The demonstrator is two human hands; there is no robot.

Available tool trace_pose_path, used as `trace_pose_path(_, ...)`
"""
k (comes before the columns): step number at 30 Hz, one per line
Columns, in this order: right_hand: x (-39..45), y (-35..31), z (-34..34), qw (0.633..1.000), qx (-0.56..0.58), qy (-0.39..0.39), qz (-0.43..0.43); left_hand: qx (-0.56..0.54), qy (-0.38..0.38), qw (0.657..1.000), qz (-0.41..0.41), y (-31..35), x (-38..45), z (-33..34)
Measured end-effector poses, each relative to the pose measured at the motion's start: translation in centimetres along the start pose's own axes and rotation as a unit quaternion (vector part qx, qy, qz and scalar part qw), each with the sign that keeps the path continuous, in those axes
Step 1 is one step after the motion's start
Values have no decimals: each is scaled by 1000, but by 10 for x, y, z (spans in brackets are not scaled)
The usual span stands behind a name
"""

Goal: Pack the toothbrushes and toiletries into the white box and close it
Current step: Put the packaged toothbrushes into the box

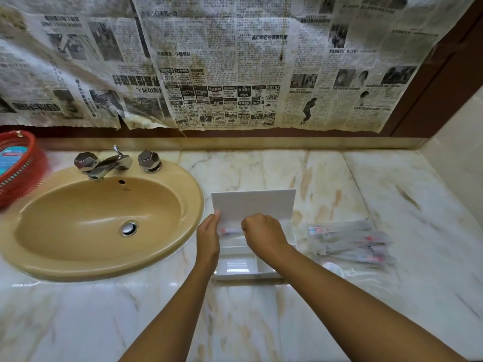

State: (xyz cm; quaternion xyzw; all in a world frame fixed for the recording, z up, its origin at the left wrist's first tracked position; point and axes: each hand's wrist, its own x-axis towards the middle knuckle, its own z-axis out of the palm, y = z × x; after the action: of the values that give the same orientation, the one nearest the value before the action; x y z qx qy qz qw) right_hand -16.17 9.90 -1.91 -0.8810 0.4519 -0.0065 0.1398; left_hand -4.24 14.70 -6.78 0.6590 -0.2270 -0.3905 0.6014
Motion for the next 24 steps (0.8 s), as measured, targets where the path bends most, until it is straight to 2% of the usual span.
trace_pose_path(5,3,6,21,997,48,-46,46,9,3,1000,3,-2,2,1)
trace_pose_path(9,1,12,21,998,46,5,48,3,13,1000,14,-1,2,3)
trace_pose_path(13,2,19,24,990,85,-98,56,9,20,1000,15,0,1,4)
trace_pose_path(15,4,22,23,986,107,-115,53,4,21,1000,14,1,0,5)
trace_pose_path(21,13,38,-22,988,132,-60,48,-1,23,1000,15,5,-2,5)
trace_pose_path(24,16,59,-52,984,151,-16,92,-1,21,1000,15,5,-3,4)
